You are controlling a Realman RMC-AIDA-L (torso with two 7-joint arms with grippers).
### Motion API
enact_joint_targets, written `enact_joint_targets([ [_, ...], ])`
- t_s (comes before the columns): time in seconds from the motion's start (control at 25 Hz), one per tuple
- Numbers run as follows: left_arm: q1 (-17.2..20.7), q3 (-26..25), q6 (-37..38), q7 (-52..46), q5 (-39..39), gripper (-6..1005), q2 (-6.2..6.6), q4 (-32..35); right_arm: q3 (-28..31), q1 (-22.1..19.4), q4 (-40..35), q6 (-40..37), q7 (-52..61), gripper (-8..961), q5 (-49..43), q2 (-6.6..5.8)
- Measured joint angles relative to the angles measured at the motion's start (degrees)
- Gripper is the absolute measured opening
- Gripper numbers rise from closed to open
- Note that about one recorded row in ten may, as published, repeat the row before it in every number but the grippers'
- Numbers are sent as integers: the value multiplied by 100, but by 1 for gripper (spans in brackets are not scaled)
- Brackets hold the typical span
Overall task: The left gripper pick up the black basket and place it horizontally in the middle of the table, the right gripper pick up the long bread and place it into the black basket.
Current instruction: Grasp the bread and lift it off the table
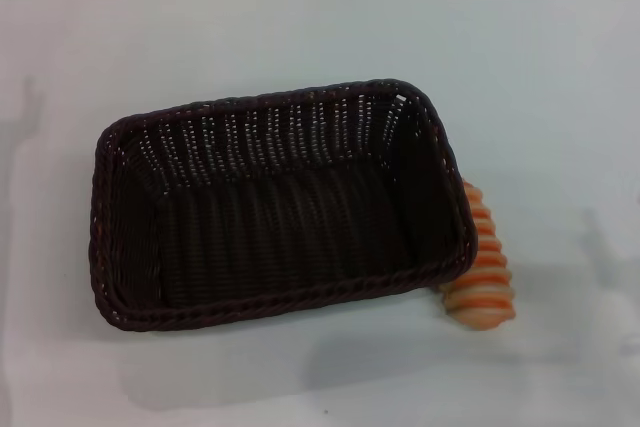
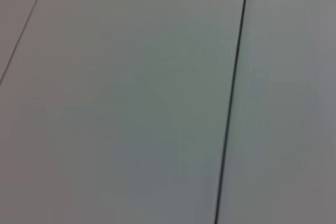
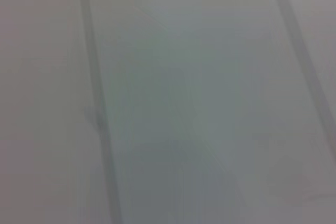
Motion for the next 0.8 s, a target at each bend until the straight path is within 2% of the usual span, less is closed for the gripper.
enact_joint_targets([
  [0.08, 0, 0, 0, 0, 0, 773, 0, 0, -117, 53, 97, 118, -132, 770, 0, 0],
  [0.12, -156, -7, -47, -69, -20, 796, -7, 410, -273, 140, 231, 371, -292, 769, -2, 0],
  [0.32, -345, 51, -156, -42, 8, 796, 2, 489, -511, 321, 409, 971, -327, 767, -11, -1],
  [0.8, -517, 67, -245, -55, 18, 797, 17, 655, -565, 632, 538, 2015, -302, 762, -228, -7],
])
